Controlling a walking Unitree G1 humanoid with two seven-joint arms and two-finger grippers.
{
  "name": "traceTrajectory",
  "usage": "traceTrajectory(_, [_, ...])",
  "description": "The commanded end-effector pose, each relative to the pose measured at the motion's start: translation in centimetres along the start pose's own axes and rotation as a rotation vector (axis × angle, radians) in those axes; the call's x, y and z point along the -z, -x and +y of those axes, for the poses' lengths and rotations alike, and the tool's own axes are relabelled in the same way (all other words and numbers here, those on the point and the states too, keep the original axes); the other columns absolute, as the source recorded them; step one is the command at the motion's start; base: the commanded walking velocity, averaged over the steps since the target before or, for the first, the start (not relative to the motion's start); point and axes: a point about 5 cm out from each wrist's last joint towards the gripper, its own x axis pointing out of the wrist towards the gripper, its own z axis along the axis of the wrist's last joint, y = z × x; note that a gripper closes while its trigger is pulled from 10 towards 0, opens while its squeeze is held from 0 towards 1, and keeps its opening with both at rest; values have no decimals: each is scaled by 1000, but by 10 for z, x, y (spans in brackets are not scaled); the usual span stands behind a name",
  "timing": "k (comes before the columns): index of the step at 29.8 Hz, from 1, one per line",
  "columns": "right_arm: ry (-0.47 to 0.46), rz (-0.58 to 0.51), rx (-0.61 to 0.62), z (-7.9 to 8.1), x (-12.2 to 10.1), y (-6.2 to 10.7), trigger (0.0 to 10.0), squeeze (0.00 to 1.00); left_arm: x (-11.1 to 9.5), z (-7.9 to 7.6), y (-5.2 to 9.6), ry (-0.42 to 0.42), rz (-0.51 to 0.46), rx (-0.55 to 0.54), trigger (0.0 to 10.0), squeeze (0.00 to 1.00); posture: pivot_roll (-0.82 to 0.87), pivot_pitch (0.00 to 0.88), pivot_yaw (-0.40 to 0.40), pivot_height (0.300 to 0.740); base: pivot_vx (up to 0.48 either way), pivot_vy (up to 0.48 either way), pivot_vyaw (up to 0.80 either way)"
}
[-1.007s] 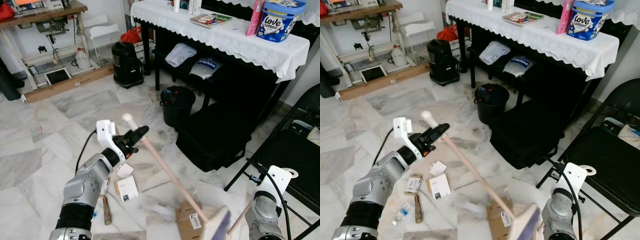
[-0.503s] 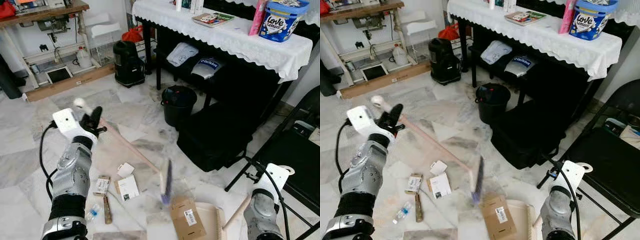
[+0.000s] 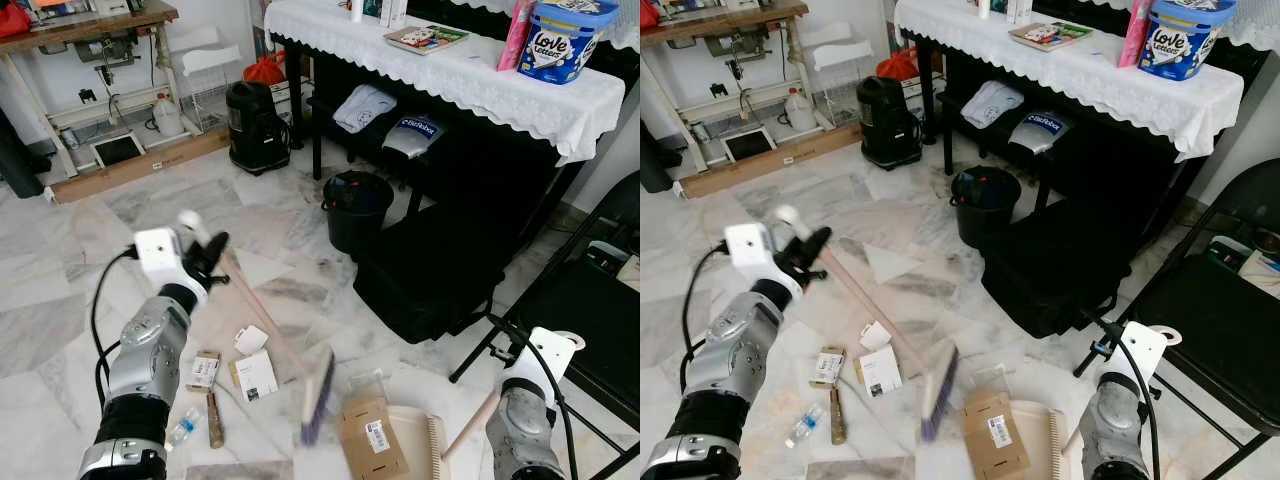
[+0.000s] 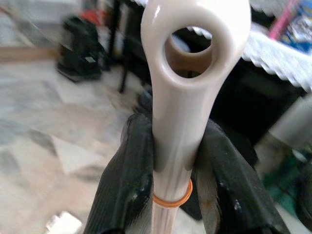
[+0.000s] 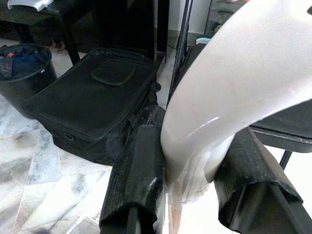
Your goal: Sweep floor
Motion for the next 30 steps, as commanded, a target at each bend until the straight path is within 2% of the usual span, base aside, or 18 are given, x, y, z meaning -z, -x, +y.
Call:
traceTrajectory(1, [-5,13,-8,3,2,1,10000,0,-1,-4,1,-26,20,65,10000,0,-69,0,11,740,0,0,0])
traceTrajectory(6, [-5,12,-7,3,2,0,10000,0,3,-11,1,-3,44,122,10000,0,-70,0,9,740,0,0,0])
traceTrajectory(14, [-5,11,-9,3,1,0,10000,0,10,-26,6,38,120,271,10000,0,-68,0,7,740,0,0,0])
traceTrajectory(20, [-21,7,-26,5,0,0,10000,0,9,-33,6,97,118,310,10000,0,-67,0,8,740,0,0,0])
traceTrajectory(27, [-35,5,-49,8,-1,1,10000,0,4,-38,5,124,101,320,10000,0,-67,0,8,740,0,0,0])
traceTrajectory(30, [-46,-2,-92,14,-1,2,10000,0,-3,-34,0,84,37,244,10000,0,-67,0,8,740,0,0,0])
